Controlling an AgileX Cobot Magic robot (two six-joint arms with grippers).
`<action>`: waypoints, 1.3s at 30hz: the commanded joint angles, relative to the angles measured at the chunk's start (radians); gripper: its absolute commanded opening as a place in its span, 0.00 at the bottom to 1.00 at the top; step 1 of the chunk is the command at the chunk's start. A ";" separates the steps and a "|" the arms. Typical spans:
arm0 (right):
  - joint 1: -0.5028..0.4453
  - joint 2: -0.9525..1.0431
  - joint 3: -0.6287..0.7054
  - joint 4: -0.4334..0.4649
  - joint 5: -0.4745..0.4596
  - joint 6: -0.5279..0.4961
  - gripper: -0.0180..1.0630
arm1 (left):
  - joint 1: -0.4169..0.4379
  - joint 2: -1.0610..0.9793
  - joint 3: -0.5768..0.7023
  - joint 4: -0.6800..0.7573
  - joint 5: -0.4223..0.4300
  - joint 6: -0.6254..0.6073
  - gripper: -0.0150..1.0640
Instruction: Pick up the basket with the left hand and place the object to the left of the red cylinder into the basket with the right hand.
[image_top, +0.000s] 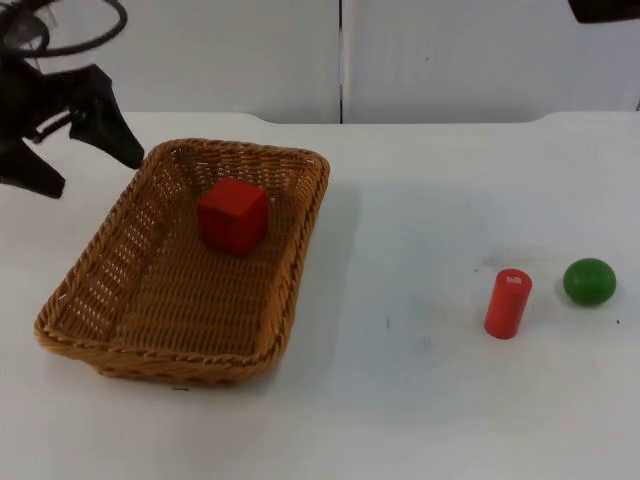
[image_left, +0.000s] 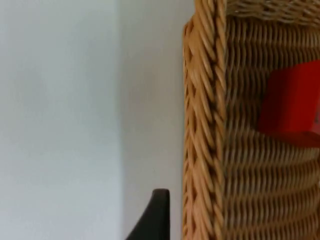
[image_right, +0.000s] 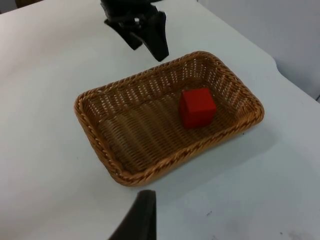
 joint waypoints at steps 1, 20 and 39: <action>-0.004 -0.005 0.005 -0.004 -0.010 -0.009 0.85 | 0.002 -0.042 -0.004 0.027 0.038 -0.038 0.81; -0.004 -0.005 0.005 -0.004 -0.024 -0.009 0.85 | 0.000 -0.310 0.248 0.041 0.003 -0.056 0.80; -0.004 -0.005 0.005 -0.002 -0.028 -0.006 0.85 | 0.000 -0.685 0.442 0.029 -0.034 -0.063 0.80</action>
